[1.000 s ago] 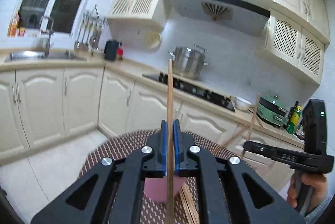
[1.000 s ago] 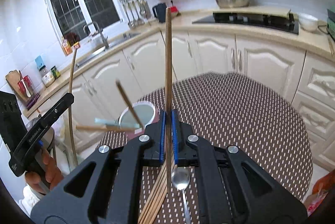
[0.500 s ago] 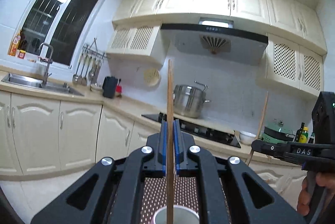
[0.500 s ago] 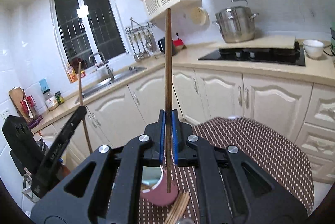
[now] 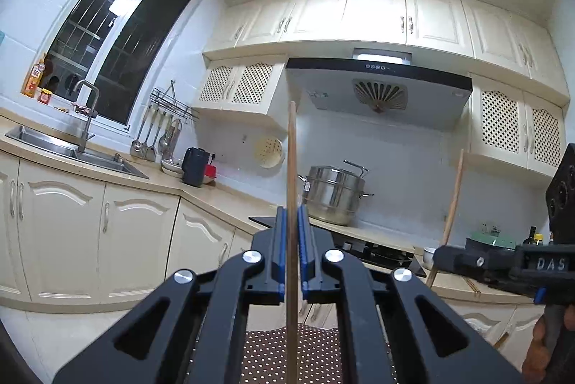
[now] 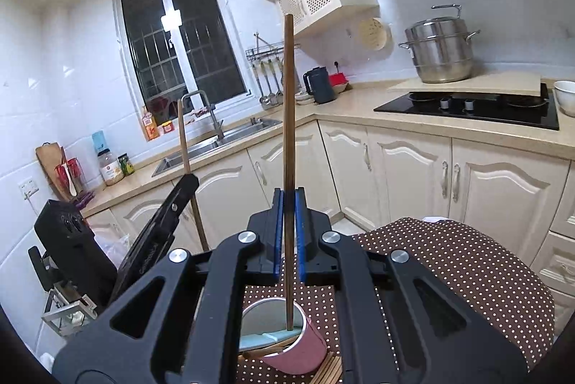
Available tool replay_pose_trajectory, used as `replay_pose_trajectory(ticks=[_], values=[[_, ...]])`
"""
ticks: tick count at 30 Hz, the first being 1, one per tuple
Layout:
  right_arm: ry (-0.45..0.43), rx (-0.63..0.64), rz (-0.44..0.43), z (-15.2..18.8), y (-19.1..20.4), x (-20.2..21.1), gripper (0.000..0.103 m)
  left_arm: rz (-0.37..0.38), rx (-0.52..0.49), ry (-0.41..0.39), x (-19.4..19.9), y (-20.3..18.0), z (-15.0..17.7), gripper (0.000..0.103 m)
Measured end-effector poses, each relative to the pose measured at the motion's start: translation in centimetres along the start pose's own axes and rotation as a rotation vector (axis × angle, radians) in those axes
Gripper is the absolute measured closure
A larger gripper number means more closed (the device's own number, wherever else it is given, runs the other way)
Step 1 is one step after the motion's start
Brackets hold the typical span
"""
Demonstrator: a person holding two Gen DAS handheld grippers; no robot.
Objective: Organize utensils
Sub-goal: 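Lift both chopsticks and lower them into the pink cup with both tools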
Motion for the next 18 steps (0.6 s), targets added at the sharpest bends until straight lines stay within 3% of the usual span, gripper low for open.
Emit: replay_pose_trajectory(ticks=[5, 18], values=[[0.032, 0.012, -0.019, 1.2, 0.2, -0.6, 0.096, -0.002, 0.006, -0.007, -0.4, 0.1, 0.7, 0.097], [0.087, 0.042, -0.027, 2.9, 0.6, -1.1, 0.096, 0.051, 0.016, 0.103, 0.4, 1.2, 2.4, 0.096]])
Point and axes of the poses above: each gripper's, at about its wrist camera, not at the fingertips, and x roughly against the way its jaws point, y to its left, z to its underside, the point moved 7 cm from there along -x, roughly the way its jaws point, and after that the axes turned 1 degree about y, right-handed, at the moved point
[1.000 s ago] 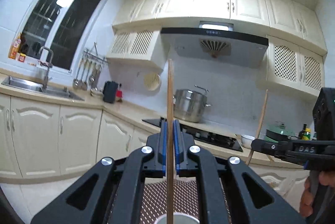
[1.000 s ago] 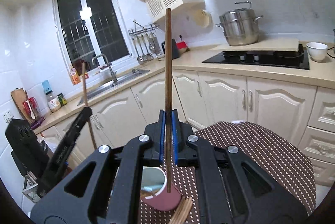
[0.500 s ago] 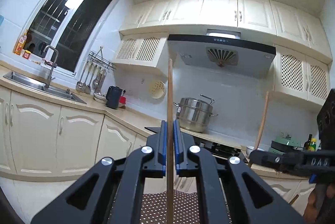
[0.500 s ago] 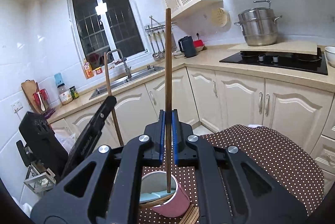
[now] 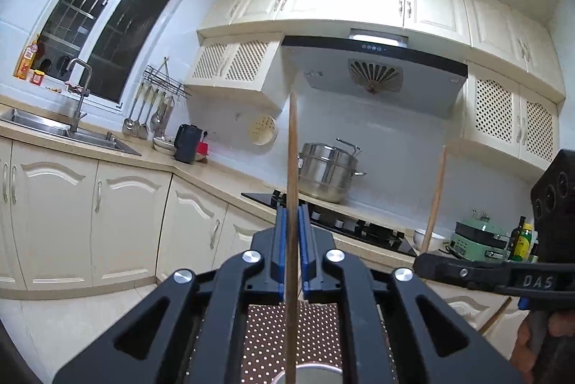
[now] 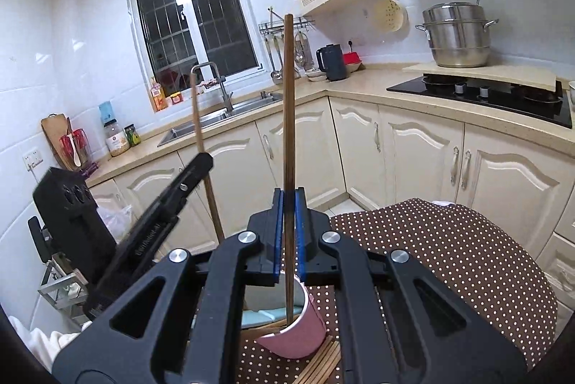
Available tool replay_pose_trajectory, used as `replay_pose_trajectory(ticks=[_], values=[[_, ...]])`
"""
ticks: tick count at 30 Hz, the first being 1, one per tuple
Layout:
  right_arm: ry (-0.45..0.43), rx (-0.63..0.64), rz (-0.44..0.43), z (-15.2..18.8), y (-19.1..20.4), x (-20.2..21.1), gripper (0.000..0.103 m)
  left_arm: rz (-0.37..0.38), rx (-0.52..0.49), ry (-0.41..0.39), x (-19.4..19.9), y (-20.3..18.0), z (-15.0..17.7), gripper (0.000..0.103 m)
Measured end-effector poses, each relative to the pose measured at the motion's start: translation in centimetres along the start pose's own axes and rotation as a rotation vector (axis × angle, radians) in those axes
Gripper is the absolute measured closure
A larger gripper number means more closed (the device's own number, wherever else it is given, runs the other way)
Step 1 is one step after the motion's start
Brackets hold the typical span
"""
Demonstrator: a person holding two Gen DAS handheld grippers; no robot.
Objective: Organize utensils
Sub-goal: 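Lift both chopsticks and lower them into the pink cup with both tools, then open both tools, release the chopsticks and withdraw from the cup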
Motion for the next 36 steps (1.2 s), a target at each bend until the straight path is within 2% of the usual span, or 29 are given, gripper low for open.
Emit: replay_pose_trajectory(ticks=[1, 4, 9, 14, 19, 23, 28, 36], values=[[0.000, -0.003, 0.004, 0.1, -0.1, 0.0, 0.096, 0.009, -0.005, 0.019, 0.1, 0.0, 0.0, 0.093], [0.006, -0.014, 0.012, 0.5, -0.2, 0.1, 0.096, 0.001, -0.025, 0.029, 0.7, -0.1, 0.0, 0.074], [0.020, -0.025, 0.022, 1.0, 0.0, 0.2, 0.096, 0.010, -0.033, 0.068, 1.7, -0.3, 0.3, 0.064], [0.031, -0.037, 0.024, 1.2, 0.3, 0.4, 0.096, -0.002, -0.035, 0.100, 2.8, -0.5, 0.1, 0.050], [0.046, -0.051, 0.042, 1.9, 0.1, 0.4, 0.096, -0.038, -0.085, 0.139, 3.9, -0.9, -0.2, 0.043], [0.050, -0.063, 0.043, 2.3, 0.3, 0.7, 0.096, -0.062, -0.126, 0.149, 4.8, -1.3, -0.5, 0.042], [0.046, -0.051, 0.084, 2.8, 1.1, 1.1, 0.096, -0.080, -0.128, 0.190, 6.0, -1.5, -0.8, 0.036], [0.051, -0.050, 0.120, 3.2, 2.3, 1.8, 0.095, -0.098, -0.149, 0.211, 8.1, -2.2, -1.6, 0.033]])
Point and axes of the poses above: each gripper's, at about its wrist camera, not at the fingertips, and x roughly against the way its jaws point, y to its left, z to its underside, the point moved 7 cm from there along -x, roughly the way its jaws point, and after that the axes turned 1 degree about y, right-handed, at the moved point
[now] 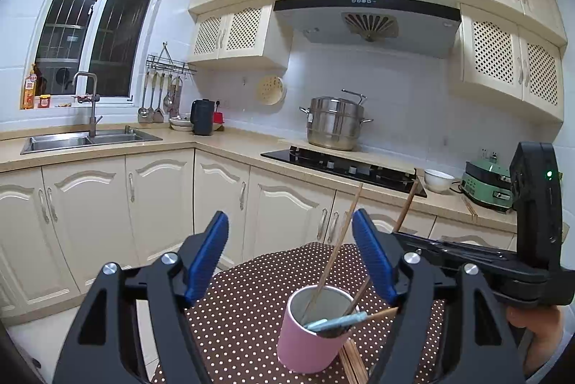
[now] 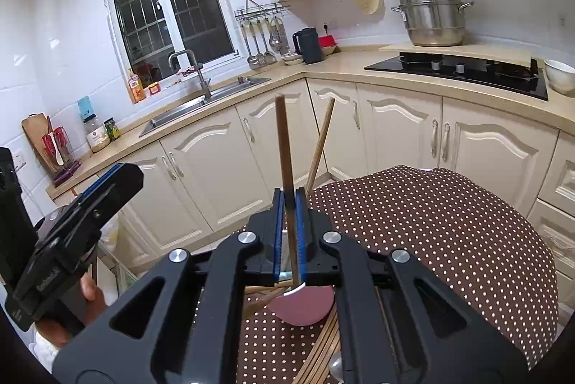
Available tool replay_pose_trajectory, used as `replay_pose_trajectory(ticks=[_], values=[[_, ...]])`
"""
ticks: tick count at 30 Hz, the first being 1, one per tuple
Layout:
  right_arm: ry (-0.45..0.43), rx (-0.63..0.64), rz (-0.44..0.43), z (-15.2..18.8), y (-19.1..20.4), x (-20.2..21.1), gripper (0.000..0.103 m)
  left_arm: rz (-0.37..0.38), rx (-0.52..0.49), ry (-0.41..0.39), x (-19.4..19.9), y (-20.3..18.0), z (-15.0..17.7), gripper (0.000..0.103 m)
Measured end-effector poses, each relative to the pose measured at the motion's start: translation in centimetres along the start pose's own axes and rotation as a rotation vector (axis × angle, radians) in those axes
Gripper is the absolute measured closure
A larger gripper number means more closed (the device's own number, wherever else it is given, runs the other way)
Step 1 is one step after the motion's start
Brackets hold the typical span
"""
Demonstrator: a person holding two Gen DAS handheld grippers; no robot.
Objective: Organize utensils
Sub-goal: 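Open both tools, release the chopsticks and withdraw from the cup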
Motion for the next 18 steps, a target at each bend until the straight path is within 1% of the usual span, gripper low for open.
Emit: replay_pose_trajectory(ticks=[3, 4, 6, 8, 9, 11, 13, 15, 17, 18], values=[[-0.005, 0.000, 0.009, 0.1, 0.3, 0.8, 0.095, -0.004, -0.004, 0.007, 1.0, -0.2, 0.0, 0.033], [-0.009, 0.000, 0.010, 0.0, 0.4, 1.0, 0.093, -0.003, -0.005, 0.007, 1.2, -0.2, -0.1, 0.033], [-0.022, 0.000, 0.015, -0.1, 0.5, 1.7, 0.082, 0.002, -0.004, 0.008, 1.9, -0.4, -0.3, 0.033], [-0.045, -0.001, 0.016, -0.5, 0.7, 2.6, 0.059, 0.006, -0.005, 0.009, 2.5, -0.6, -0.4, 0.032], [-0.056, 0.000, 0.016, -0.6, 0.8, 3.0, 0.057, 0.006, -0.008, 0.009, 2.8, -0.8, -0.5, 0.032], [-0.071, -0.001, 0.016, -0.7, 0.8, 3.9, 0.056, 0.005, -0.013, 0.009, 3.3, -1.1, -0.7, 0.031], [-0.088, -0.010, 0.025, -0.8, 0.6, 4.8, 0.050, 0.011, -0.018, 0.016, 3.9, -1.6, -0.7, 0.030], [-0.103, -0.016, 0.038, -0.8, 0.3, 5.8, 0.048, 0.015, -0.019, 0.027, 4.3, -1.9, -0.4, 0.029], [-0.118, -0.019, 0.062, -0.6, -0.4, 6.9, 0.044, 0.020, -0.017, 0.059, 4.7, -2.2, 0.2, 0.028], [-0.125, -0.020, 0.085, -0.4, -1.0, 7.7, 0.044, 0.023, -0.018, 0.073, 4.8, -2.3, 0.5, 0.028]])
Point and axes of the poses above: each gripper's, at about its wrist camera, not at the fingertips, and x roughly against the way its jaws point, y to its left, z to its underside, the point moved 7 cm from there along -x, roughly the way its jaws point, and after that the axes turned 1 degree about y, right-handed, at the moved point
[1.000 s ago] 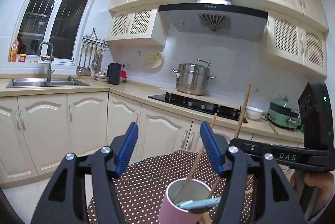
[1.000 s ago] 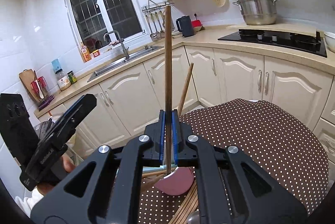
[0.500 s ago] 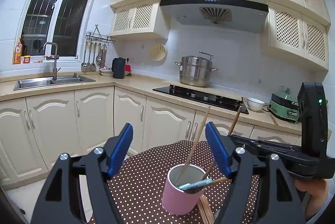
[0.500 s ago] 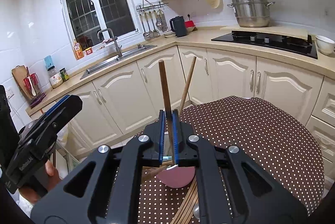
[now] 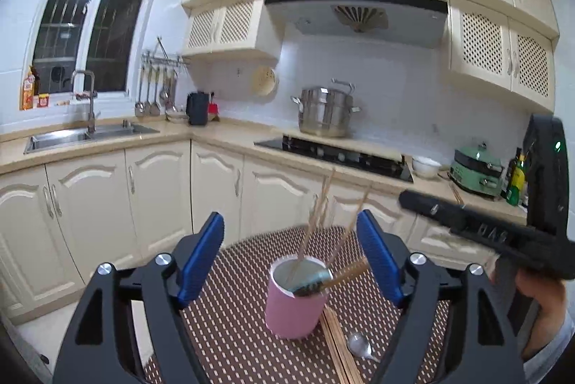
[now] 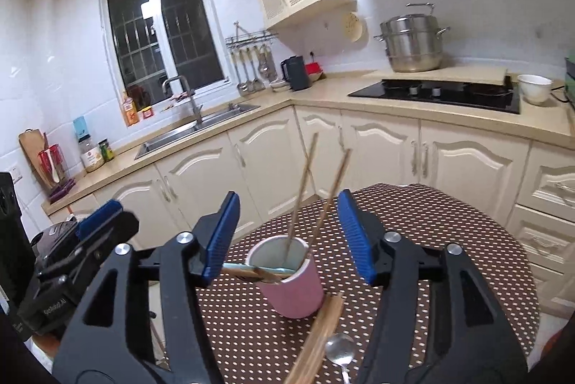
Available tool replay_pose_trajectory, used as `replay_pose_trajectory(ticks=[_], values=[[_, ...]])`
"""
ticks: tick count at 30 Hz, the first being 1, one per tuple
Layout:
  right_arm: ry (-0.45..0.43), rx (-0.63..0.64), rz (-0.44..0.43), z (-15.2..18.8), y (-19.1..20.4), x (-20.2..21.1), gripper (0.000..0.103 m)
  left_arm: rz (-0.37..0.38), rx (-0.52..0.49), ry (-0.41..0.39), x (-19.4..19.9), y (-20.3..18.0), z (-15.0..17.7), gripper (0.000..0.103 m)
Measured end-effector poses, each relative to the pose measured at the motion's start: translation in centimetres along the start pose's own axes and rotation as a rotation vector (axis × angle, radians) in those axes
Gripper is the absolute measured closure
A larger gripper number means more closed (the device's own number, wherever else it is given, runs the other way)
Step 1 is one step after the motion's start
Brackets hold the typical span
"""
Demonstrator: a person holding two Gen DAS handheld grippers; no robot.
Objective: Organize utensils
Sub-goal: 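Open both tools, release the chopsticks and withdraw from the cup, then grasp a wooden chopstick with the left tool while the right tool grasps the silver spoon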
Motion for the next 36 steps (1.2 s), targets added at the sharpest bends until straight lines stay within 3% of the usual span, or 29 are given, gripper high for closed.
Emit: replay_pose_trajectory(ticks=[8, 15, 20, 26, 31, 36], values=[[0.066, 0.051, 0.176, 3.9, -3.8, 2.6, 0.040, 0.034, -0.019, 0.214, -1.5, -1.7, 5.5, 0.028], [0.249, 0.011, 0.186, 10.3, -6.4, 1.4, 0.039, 0.037, -0.076, 0.494, -4.8, -2.7, 12.7, 0.028], [0.350, -0.041, 0.170, 14.7, -7.6, 0.0, 0.039, 0.007, -0.085, 0.616, -7.3, -2.3, 17.0, 0.028], [0.404, -0.073, 0.151, 17.6, -7.9, -0.7, 0.039, -0.002, -0.057, 0.702, -9.5, -1.9, 20.1, 0.028], [0.437, -0.066, 0.144, 18.8, -7.7, -1.6, 0.039, -0.031, -0.102, 0.725, -10.5, -2.2, 21.5, 0.028], [0.462, -0.030, 0.154, 19.3, -7.5, -2.2, 0.039, -0.061, -0.133, 0.710, -10.8, -2.6, 20.8, 0.028]])
Point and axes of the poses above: each gripper's, at about its wrist camera, not at the fingertips, and x roughly against the way its jaws point, y to its left, z to its underside, the point moved 7 cm from there along -x, roughly the way its jaws point, and after that the axes turned 1 degree about y, right-handed, at the moved point
